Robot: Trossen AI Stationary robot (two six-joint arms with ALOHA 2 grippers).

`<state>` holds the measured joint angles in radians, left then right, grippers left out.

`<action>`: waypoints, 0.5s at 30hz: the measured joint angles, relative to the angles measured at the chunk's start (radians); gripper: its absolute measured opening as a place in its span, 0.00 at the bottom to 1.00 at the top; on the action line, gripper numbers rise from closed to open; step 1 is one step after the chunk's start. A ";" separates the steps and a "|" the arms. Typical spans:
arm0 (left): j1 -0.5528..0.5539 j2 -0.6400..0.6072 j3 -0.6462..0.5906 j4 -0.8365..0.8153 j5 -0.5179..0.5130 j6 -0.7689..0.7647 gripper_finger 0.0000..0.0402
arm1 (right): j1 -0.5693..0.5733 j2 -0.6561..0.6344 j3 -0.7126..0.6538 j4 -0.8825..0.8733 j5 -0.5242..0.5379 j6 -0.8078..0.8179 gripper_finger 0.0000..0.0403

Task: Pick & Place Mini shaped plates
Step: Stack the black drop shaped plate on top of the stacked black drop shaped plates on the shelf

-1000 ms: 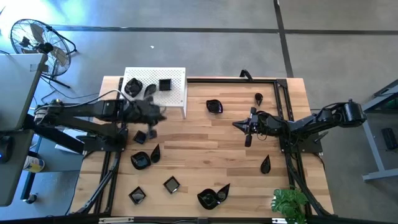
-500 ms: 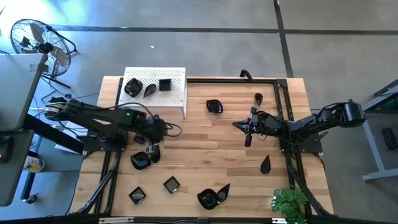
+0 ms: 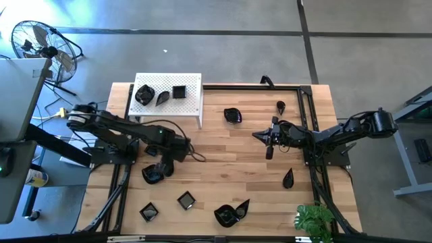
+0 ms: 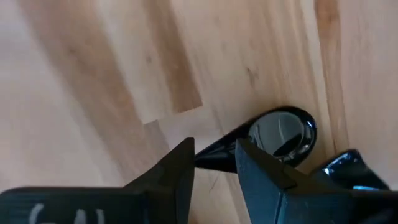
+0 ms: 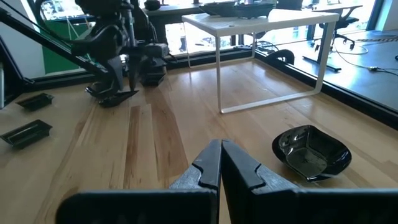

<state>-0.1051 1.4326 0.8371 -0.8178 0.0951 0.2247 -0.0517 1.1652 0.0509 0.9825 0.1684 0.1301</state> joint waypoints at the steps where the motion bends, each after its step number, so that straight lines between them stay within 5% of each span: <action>1: 0.000 0.011 0.000 0.000 0.005 0.029 0.28 | 0.000 0.000 0.000 0.000 0.000 0.000 0.00; 15: 0.000 0.091 0.044 -0.004 0.004 0.296 0.28 | 0.000 0.000 0.000 0.001 0.000 0.000 0.00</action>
<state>-0.1051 1.5232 0.8814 -0.8216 0.0989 0.5205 -0.0517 1.1652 0.0509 0.9833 0.1684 0.1299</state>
